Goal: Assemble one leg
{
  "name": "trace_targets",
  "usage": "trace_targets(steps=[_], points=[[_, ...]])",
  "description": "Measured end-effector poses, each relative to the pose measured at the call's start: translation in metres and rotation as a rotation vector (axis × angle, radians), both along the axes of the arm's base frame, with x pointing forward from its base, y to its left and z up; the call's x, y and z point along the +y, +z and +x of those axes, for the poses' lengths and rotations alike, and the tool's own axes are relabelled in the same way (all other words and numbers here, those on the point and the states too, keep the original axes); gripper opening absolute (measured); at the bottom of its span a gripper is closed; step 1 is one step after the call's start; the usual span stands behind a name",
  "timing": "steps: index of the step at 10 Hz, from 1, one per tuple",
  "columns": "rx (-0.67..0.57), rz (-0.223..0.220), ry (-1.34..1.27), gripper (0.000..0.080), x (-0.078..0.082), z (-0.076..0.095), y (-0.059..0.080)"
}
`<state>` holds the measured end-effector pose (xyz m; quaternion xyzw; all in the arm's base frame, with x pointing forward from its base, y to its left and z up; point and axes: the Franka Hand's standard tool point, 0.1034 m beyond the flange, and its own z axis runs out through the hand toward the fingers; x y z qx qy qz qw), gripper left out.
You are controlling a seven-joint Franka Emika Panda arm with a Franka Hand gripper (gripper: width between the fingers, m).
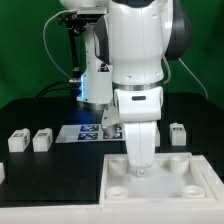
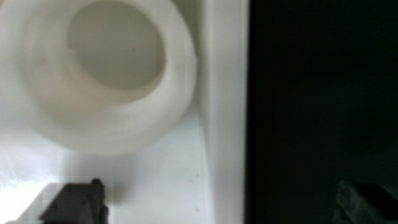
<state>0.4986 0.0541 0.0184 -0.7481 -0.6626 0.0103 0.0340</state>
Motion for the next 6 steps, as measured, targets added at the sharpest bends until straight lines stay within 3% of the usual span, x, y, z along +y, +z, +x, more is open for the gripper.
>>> trace_targets(steps=[2,3,6], points=[[-0.022,-0.014,-0.037,0.0649,-0.002,-0.005,0.025],[-0.031,-0.015,-0.037,0.0649,-0.003,-0.004,0.031],[-0.024,-0.017,-0.158,0.0649,-0.001,-0.008,0.029]])
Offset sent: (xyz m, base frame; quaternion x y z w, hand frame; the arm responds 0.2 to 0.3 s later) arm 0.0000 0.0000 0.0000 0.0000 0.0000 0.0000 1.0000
